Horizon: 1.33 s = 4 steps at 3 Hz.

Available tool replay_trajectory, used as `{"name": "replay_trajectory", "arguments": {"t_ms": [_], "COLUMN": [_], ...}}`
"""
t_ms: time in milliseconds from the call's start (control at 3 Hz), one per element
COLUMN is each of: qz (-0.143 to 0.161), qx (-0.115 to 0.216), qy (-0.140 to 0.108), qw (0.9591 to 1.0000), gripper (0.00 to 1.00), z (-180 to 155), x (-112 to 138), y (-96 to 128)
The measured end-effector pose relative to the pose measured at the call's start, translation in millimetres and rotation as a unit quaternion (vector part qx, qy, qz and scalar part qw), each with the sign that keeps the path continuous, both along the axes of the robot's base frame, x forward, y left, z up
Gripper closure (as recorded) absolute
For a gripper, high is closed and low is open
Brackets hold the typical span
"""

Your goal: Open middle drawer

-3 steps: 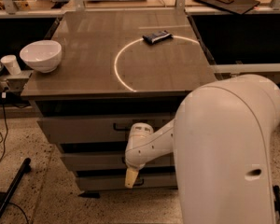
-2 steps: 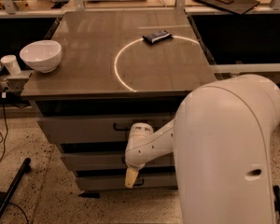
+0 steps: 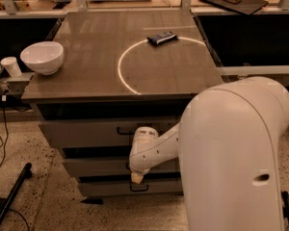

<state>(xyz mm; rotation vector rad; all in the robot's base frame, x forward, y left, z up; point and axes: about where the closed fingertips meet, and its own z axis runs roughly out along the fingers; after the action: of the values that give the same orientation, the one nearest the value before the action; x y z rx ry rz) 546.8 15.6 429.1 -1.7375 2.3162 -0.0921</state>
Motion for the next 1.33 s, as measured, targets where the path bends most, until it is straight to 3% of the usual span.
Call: {"name": "replay_trajectory", "arguments": {"t_ms": [667,1000,1333], "qz": [0.000,0.000,-0.008], "qx": [0.000,0.000,-0.001], "qy": [0.000,0.000,0.000], "qw": [1.0000,1.0000,1.0000], "gripper": [0.87,1.00,1.00], "z": [0.0,1.6,0.1], "x": [0.0,0.0,-2.6], "y": [0.0,-1.3,-5.5]}}
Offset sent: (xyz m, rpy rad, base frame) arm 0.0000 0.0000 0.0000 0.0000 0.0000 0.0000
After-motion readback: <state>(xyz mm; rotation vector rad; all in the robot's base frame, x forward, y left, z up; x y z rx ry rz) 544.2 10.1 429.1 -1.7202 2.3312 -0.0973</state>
